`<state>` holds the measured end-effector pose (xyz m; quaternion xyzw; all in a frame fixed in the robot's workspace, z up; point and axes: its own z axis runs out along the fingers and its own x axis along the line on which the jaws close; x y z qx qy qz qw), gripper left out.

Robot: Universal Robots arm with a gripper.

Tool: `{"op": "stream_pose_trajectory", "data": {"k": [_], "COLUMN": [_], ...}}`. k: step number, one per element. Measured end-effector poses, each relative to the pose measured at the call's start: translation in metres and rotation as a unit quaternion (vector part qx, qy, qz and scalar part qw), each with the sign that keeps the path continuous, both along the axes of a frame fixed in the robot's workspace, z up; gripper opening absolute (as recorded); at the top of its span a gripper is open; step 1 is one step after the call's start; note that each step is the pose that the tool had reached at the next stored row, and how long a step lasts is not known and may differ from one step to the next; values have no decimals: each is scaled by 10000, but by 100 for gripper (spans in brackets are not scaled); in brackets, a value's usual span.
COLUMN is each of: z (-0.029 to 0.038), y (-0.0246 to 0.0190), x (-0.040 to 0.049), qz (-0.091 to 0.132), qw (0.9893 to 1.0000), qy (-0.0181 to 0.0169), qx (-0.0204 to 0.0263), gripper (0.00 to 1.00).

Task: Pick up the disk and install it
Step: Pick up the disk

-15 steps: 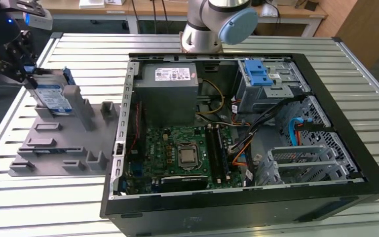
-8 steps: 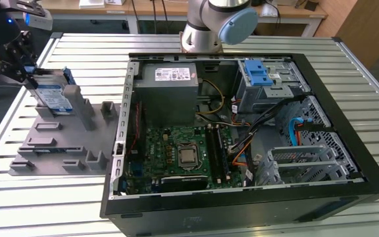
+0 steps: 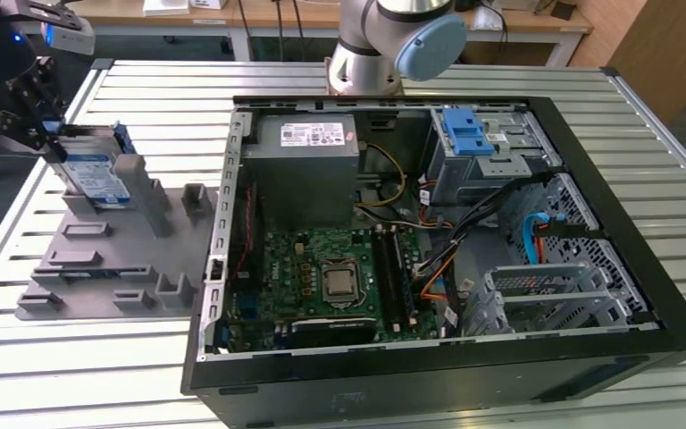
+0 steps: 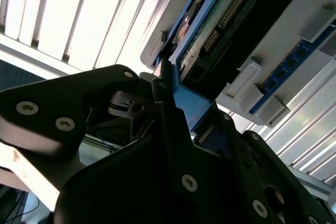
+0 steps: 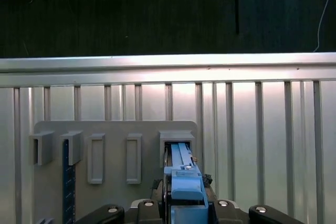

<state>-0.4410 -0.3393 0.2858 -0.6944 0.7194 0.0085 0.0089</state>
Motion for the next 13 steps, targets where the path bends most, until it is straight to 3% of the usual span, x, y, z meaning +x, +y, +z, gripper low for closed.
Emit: {"op": "stream_pose_trajectory", "data": {"k": [9,10,13], "z": [2,5,10], "y": [0,0,0], "x": [0,1,5], "qz": [2,2,2], "qw": [10000,10000,10000], "qy": [2,8,25], "qx": [0,-1,0], "gripper": [38,44,44]}}
